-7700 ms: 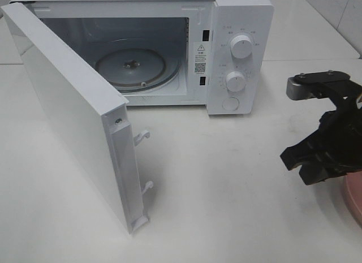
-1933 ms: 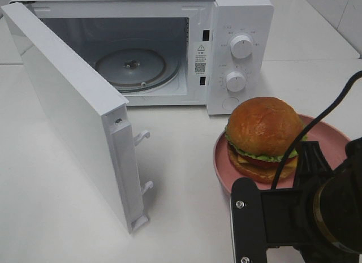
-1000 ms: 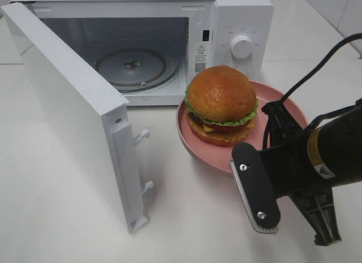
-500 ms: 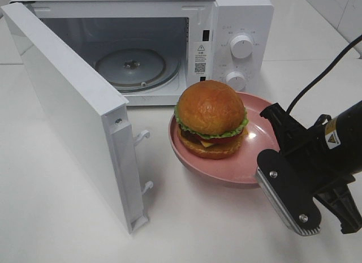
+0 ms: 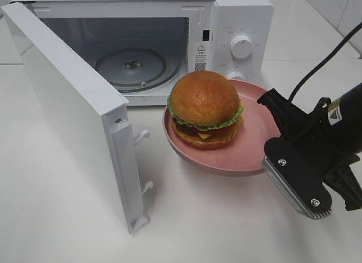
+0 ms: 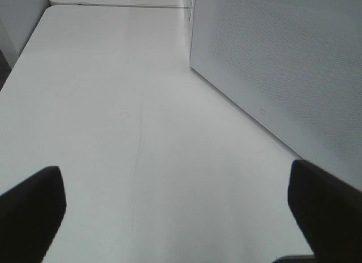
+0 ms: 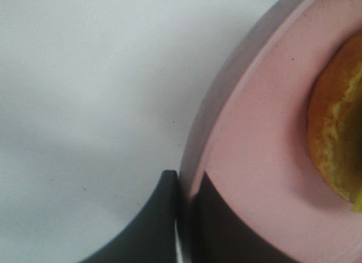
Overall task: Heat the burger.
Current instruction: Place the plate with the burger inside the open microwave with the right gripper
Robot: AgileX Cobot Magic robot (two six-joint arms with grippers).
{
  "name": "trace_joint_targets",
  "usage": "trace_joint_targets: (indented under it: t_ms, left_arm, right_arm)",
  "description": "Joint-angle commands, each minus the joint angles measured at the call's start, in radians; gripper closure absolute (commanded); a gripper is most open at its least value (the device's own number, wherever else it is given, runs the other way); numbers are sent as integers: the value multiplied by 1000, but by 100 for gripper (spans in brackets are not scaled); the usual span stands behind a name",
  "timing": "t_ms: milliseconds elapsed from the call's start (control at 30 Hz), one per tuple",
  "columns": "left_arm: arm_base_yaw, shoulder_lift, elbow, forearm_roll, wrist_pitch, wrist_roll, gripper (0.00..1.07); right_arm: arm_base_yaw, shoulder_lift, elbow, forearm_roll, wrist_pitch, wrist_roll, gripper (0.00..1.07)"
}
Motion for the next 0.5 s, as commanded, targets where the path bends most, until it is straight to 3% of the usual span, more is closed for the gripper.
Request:
trace_joint_targets:
  t_ms: [33,500]
  left_arm:
    - [0,-15,3,-1,-17,0,7]
    - [0,-15,3,-1,-17,0,7]
  right_arm:
    - [1,4,-31,7,-31,2,107]
    - [60,98,-158,10,43,31,107]
